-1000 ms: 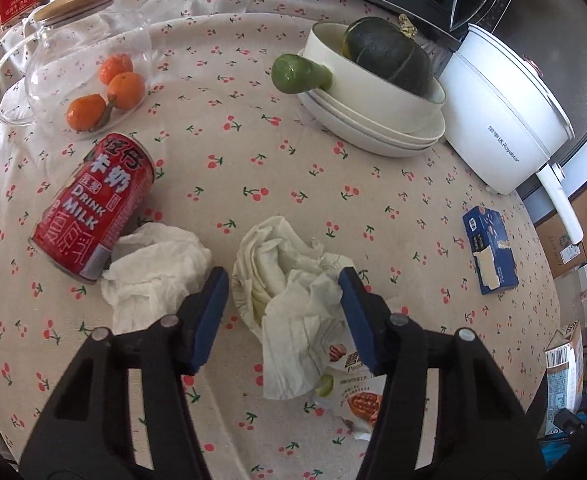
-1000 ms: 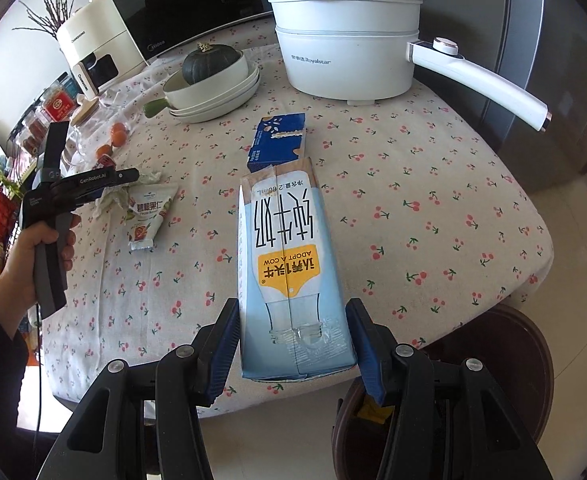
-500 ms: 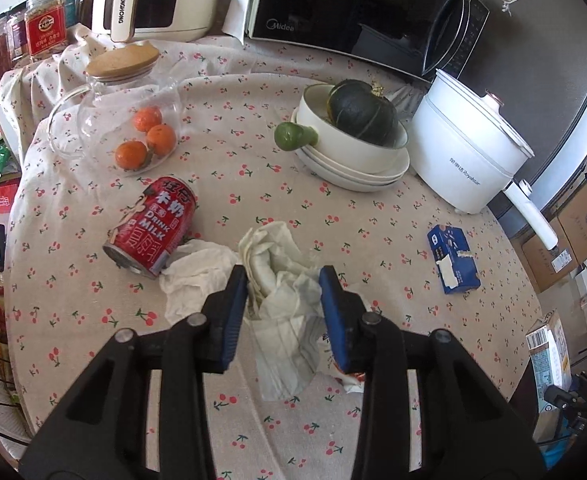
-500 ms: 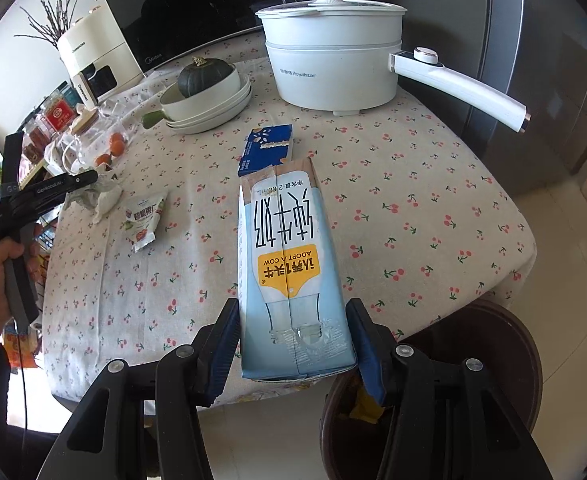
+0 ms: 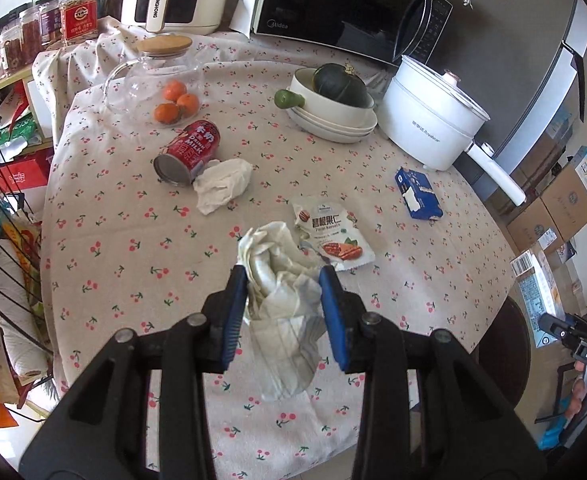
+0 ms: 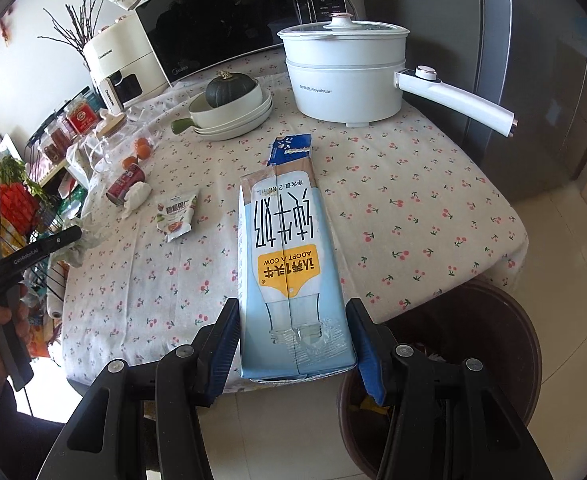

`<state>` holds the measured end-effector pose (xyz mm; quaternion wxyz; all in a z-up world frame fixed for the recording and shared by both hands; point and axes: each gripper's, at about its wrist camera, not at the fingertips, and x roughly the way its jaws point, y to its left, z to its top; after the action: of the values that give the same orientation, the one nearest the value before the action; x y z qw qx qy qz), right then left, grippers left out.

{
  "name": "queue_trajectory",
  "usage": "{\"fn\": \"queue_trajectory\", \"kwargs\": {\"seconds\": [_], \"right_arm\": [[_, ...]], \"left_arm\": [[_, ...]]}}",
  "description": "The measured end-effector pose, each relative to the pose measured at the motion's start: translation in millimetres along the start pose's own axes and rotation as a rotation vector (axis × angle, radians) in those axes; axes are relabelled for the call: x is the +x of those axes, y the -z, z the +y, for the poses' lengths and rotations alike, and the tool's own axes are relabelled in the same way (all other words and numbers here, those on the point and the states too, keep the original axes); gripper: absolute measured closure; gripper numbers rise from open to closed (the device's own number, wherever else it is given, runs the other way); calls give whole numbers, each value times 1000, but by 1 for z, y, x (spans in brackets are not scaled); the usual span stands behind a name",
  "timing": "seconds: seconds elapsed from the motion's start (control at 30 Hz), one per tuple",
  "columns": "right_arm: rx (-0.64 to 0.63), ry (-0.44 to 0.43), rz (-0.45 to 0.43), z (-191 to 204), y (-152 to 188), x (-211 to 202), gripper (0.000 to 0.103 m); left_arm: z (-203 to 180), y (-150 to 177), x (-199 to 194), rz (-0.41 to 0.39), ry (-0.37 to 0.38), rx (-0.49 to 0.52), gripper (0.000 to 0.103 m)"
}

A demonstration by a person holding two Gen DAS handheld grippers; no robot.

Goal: Collect trash
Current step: 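Carry the tissue and carton over the bin and open the left tool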

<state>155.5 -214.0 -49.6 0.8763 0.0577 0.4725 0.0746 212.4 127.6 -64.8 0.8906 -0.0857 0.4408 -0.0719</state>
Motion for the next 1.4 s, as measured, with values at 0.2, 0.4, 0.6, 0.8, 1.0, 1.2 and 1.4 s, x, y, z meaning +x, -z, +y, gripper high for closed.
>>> {"fn": "queue_trajectory", "kwargs": {"seconds": [0.2,0.4,0.6,0.8,1.0,1.2,1.4], "right_arm": [[16,35,9,-18,20,-12,49],[88,49,10,-54,41,-21,49],[157,101,29,-98,64,-22,49],[218,139,67,-137,92,-22,49],[263,164,81,-167,113,-25,49],[295,180,103,-188,125,-23,49],[314,179,119,-199,130,-21,49]], "left_arm": [[-21,19,-7,15,30,44,64],[-64,30,-1,27,115,70,64],[-127,42,16,55,191,169,64],[-192,64,37,104,261,279,64],[-245,88,53,141,320,376,64],[-283,109,67,165,364,458,64],[-301,123,78,164,385,535,57]]}}
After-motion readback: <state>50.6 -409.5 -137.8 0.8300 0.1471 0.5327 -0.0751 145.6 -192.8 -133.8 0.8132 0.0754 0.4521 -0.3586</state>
